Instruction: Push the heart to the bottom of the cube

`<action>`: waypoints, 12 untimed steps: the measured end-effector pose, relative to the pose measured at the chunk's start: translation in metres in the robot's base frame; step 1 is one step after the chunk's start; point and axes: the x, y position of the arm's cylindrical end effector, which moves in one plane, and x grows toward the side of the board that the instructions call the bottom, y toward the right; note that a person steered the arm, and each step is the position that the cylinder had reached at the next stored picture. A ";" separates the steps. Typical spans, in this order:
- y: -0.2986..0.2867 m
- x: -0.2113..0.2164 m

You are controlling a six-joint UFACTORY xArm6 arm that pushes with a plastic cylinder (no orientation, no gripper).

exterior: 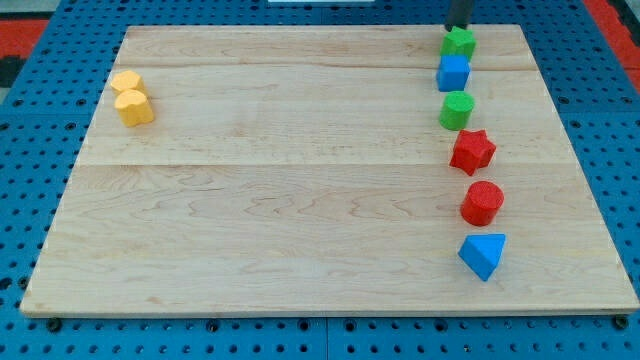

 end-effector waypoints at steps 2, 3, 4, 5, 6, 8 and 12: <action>-0.184 0.015; -0.346 0.032; -0.461 0.080; -0.471 0.153; -0.387 0.182; -0.226 0.174; -0.272 0.294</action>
